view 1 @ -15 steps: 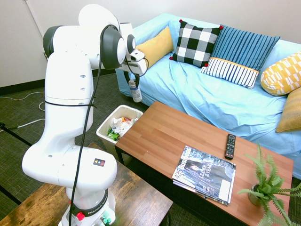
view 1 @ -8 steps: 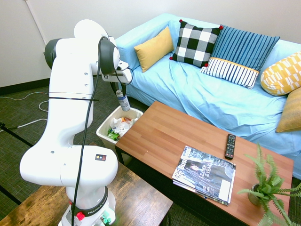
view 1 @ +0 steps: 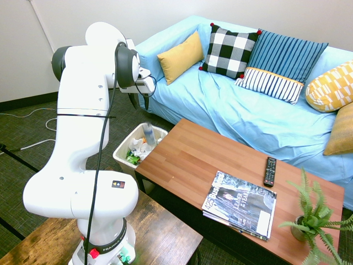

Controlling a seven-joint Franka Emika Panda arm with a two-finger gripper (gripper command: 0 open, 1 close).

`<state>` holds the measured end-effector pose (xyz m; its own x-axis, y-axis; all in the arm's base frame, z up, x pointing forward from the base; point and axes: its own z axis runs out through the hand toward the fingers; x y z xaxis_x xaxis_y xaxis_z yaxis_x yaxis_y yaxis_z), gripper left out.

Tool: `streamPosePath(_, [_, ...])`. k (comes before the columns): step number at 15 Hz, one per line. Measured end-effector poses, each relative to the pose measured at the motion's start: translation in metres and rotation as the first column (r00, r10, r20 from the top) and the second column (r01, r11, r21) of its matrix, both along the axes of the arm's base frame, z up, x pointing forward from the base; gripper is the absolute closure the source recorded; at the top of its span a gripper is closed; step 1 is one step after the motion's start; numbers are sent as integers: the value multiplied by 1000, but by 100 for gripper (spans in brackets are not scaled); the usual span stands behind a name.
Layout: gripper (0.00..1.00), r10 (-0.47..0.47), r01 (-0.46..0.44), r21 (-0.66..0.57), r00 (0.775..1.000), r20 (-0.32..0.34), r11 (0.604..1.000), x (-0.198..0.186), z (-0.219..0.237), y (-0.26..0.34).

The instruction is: Throw the can in the trash bin

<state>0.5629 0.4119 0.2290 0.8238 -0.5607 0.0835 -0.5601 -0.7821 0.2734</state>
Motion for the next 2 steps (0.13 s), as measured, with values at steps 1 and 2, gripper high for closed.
streamPosePath(1, [0, 0, 0, -1, 1000, -2, 1000, 0, -2, 0])
streamPosePath(2, [0, -2, 2, -4, 1000, -3, 1000, 0, -2, -1])
